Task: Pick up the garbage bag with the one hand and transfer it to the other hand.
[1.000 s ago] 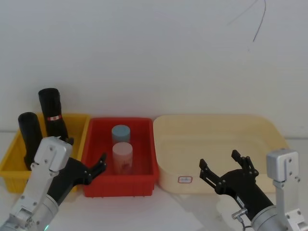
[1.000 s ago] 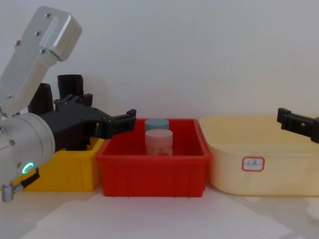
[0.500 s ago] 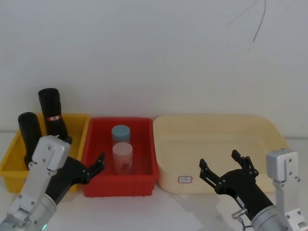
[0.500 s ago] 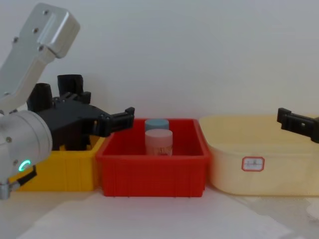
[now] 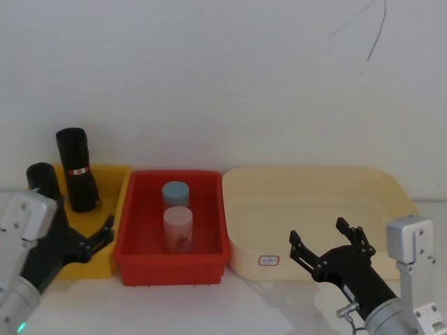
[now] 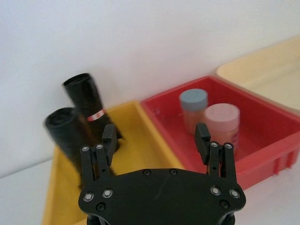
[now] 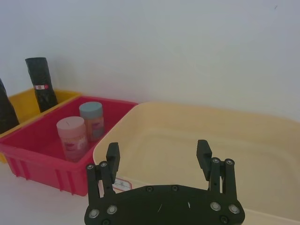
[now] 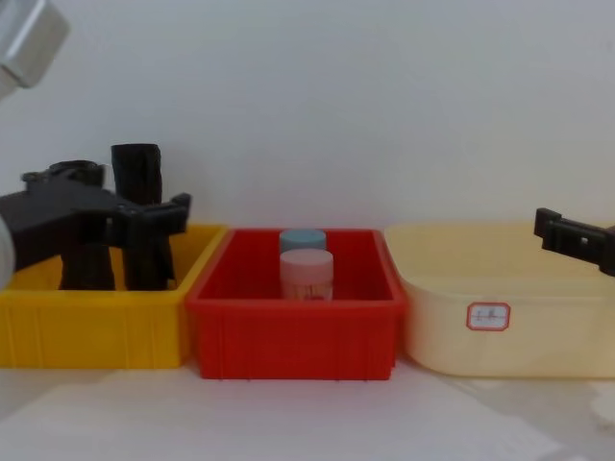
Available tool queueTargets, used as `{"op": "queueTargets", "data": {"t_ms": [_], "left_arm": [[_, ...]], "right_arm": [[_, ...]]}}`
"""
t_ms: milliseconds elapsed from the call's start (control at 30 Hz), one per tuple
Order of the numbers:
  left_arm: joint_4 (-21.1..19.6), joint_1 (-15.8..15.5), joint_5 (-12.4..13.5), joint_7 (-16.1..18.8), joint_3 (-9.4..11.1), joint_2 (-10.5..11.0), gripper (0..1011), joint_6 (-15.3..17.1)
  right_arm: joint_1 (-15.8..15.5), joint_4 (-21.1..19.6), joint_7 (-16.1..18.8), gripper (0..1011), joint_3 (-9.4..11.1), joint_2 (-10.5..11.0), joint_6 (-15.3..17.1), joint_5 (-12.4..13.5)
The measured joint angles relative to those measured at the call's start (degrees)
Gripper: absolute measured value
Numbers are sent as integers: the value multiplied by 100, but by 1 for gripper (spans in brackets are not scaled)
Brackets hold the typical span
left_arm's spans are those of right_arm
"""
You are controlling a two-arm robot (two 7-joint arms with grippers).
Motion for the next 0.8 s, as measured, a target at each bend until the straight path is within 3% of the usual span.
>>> {"op": "queueTargets", "data": {"t_ms": [233, 800], "left_arm": [[55, 8, -200, -130, -257, 122, 1001, 138], [701, -432, -298, -342, -434, 67, 1001, 255]], "right_arm": [[0, 0, 0, 1001, 0, 0, 0, 0], [0, 0, 0, 1001, 0, 0, 0, 0]]}}
